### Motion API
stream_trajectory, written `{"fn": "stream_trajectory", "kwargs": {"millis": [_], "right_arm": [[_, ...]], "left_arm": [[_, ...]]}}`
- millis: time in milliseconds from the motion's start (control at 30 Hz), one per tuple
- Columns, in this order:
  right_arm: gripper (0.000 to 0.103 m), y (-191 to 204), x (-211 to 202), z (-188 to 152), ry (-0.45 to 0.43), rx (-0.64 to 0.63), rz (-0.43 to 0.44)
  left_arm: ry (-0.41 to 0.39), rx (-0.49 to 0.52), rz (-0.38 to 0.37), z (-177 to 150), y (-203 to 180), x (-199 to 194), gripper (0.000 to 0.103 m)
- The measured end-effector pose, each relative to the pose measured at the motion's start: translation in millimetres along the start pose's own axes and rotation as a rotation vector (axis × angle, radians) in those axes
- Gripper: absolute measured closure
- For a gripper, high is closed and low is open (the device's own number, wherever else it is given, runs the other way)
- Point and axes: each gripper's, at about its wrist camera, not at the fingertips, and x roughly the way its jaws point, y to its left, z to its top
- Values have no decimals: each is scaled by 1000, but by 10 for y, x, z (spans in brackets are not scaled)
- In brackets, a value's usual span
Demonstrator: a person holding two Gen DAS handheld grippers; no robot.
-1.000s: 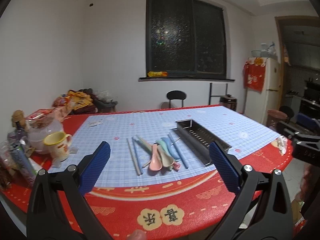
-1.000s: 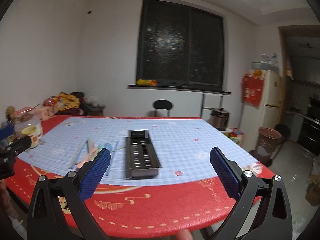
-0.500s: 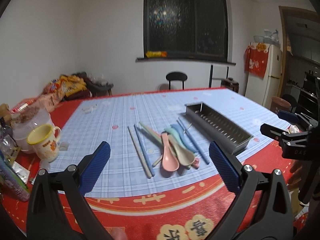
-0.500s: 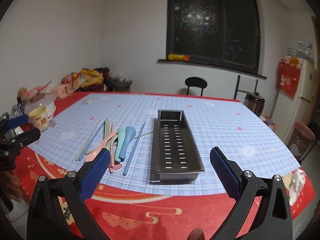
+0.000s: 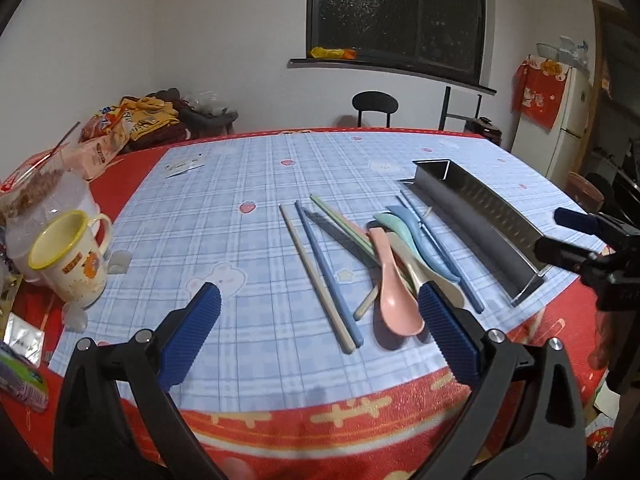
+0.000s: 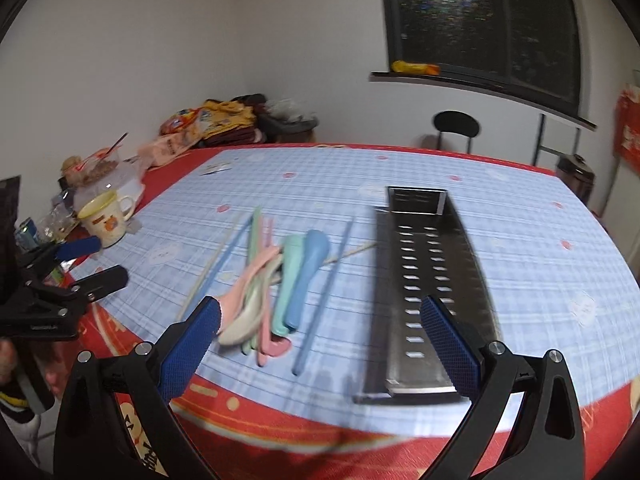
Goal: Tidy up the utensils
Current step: 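Move both tools toward the spoons beside the steel caddy, then close the left gripper on the pink spoon while the right gripper grasps the white spoon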
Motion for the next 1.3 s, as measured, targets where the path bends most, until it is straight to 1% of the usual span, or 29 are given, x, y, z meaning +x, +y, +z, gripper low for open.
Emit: {"fn": "stream_trajectory", "kwargs": {"millis": [133, 300, 433, 533, 567, 600, 633, 667, 700, 733, 800, 867, 900, 967, 1067, 1200, 1267, 1300], "right_arm": [[6, 80, 128, 50, 16, -43, 44], [14, 115, 299, 120, 43, -56, 111], [30, 162, 466, 131, 73, -64, 135], [36, 207, 601, 133, 100, -63, 158], [39, 218, 642, 133, 108, -64, 163], [41, 233, 688, 132, 117, -67, 168], [47, 245, 727, 130, 124, -71, 171], [51, 259, 770, 123, 133, -75, 173], [52, 266, 801, 114, 139, -76, 173], [55, 273, 837, 108, 145, -75, 173], [63, 279, 901, 90, 156, -73, 177], [72, 276, 950, 76, 167, -70, 186], [73, 274, 976, 69, 172, -69, 190], [76, 273, 1006, 54, 178, -71, 194], [76, 260, 1063, 22, 191, -66, 201], [76, 234, 1115, -27, 200, -59, 211], [77, 243, 1132, -35, 202, -62, 224], [77, 252, 1138, -33, 200, -68, 231]], "left_arm": [[-23, -5, -24, 93, 51, 63, 6], [-17, 39, -26, 178, 31, 143, 6], [-15, 45, -45, 242, 67, 238, 6], [-9, 23, -71, 275, 132, 314, 7], [-6, 16, -79, 284, 150, 338, 7], [-7, 12, -89, 286, 162, 359, 11], [-10, 14, -102, 293, 170, 384, 18], [-9, 20, -107, 296, 167, 413, 32], [1, 26, -108, 304, 160, 462, 38], [3, 27, -113, 296, 155, 493, 40], [9, 24, -144, 299, 145, 569, 51], [29, 22, -181, 320, 113, 675, 57], [32, 24, -190, 321, 103, 697, 59], [37, 34, -210, 348, 52, 773, 59], [36, 36, -230, 367, -1, 879, 59], [52, -33, -290, 309, 28, 1060, 59], [84, -37, -314, 272, 42, 1128, 60], [86, -36, -321, 268, 48, 1134, 60]]}}
